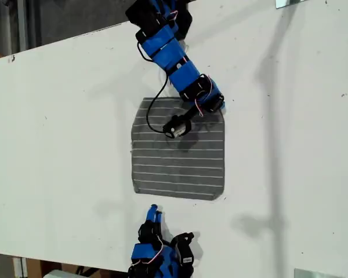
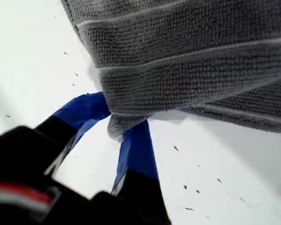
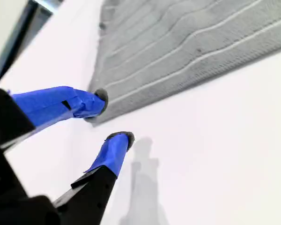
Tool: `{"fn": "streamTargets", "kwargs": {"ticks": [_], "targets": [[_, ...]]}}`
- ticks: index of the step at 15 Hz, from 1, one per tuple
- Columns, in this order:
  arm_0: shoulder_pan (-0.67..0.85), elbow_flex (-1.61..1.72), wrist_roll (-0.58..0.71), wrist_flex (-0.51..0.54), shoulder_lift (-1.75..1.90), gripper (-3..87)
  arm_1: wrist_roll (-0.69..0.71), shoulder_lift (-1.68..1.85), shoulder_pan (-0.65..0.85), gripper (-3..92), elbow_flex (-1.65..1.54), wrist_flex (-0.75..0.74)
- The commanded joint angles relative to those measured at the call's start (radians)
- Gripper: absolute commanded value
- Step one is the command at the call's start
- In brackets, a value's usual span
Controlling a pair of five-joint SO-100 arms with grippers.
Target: Grasp corners of a square towel and fold twice.
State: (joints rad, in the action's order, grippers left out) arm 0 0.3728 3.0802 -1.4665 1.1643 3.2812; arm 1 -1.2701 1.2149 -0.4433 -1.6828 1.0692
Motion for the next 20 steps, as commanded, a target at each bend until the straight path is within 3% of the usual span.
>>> {"fn": "streamTargets", "kwargs": {"ticks": [1, 5, 7, 14, 20], "targets": [[-0.147, -0.233, -0.112, -0.046, -0.431, 11.6, 0.018, -0.008, 0.063, -0.1, 0.023, 0.002], [-0.483, -1.023, -0.175, 0.012, -1.393, 14.2, 0.011, -0.032, 0.060, -0.1, 0.023, 0.008], [-0.588, -1.279, -0.172, 0.021, -1.660, 17.0, 0.005, -0.044, 0.051, -0.1, 0.023, 0.014], [-0.767, -1.351, -0.383, -0.017, -1.852, 19.0, 0.003, -0.051, 0.037, -0.1, 0.023, 0.015], [-0.818, -1.536, -0.391, -0.032, -2.074, 18.6, 0.002, -0.052, 0.037, -0.1, 0.025, 0.023]]}}
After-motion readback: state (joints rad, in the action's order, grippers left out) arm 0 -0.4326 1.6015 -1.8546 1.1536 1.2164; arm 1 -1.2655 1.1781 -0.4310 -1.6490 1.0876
